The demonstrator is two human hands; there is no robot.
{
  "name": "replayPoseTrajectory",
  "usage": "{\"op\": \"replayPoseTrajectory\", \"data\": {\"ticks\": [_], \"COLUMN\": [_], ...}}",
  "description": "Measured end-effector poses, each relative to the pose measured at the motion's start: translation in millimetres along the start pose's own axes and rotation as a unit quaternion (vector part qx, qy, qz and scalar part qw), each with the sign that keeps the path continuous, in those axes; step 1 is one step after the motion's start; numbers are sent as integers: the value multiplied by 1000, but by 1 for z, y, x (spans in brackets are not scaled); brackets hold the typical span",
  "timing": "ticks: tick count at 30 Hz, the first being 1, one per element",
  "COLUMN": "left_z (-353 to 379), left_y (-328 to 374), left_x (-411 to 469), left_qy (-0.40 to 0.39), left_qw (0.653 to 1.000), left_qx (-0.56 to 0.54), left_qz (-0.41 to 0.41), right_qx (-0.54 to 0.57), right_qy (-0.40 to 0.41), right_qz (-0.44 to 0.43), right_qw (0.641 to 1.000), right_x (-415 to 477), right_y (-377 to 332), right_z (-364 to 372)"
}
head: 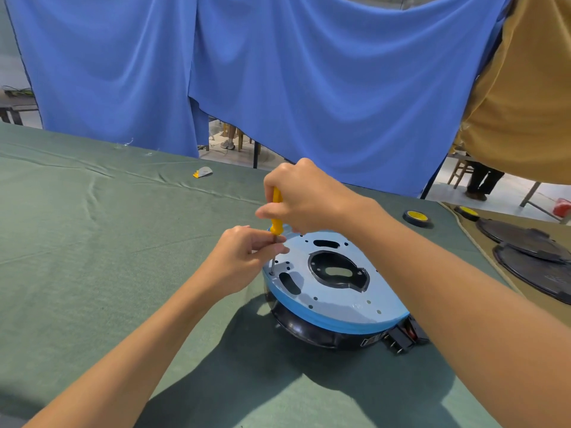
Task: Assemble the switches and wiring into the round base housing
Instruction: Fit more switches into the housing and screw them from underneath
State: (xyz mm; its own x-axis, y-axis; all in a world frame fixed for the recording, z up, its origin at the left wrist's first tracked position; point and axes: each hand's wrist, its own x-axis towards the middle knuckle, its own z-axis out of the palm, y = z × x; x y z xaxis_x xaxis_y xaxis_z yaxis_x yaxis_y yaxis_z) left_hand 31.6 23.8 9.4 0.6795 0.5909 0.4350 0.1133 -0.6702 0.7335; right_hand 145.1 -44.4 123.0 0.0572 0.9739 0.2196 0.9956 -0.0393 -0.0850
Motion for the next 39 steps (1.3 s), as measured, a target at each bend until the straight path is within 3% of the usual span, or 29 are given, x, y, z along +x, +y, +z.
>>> {"op": "replayPoseTrajectory", "data": {"ticks": [4, 8, 12, 18, 22, 25, 31, 35, 39], "left_z": [3, -1, -5, 2, 2, -1, 6, 3, 0], "left_y": [1, 2, 3, 5, 7, 9, 11, 8, 10], "left_x": [-1, 0, 1, -1, 0, 0, -2, -1, -2], "left_qy": [88, 40, -22, 97, 43, 13, 130, 63, 28], "left_qw": [994, 999, 999, 994, 998, 999, 991, 998, 999], "left_qx": [-53, -30, -17, -37, -43, -37, -18, -7, -39], "left_qz": [-19, -19, -18, -36, -28, -9, 6, 21, 12], "right_qx": [-67, -26, 4, -42, -49, -26, -69, -57, -18], "right_qy": [15, -35, 15, 29, -41, -31, 24, -40, -16], "right_qz": [52, -37, -19, 32, -44, -36, 40, -26, -19], "right_qw": [996, 998, 1000, 998, 997, 999, 996, 997, 1000], "right_x": [3, -2, -1, -1, -6, -7, -1, -2, -1], "right_y": [0, 2, 1, -4, -6, -6, -4, -3, -3], "right_z": [9, -12, -11, -1, -14, -16, -1, -11, -13]}}
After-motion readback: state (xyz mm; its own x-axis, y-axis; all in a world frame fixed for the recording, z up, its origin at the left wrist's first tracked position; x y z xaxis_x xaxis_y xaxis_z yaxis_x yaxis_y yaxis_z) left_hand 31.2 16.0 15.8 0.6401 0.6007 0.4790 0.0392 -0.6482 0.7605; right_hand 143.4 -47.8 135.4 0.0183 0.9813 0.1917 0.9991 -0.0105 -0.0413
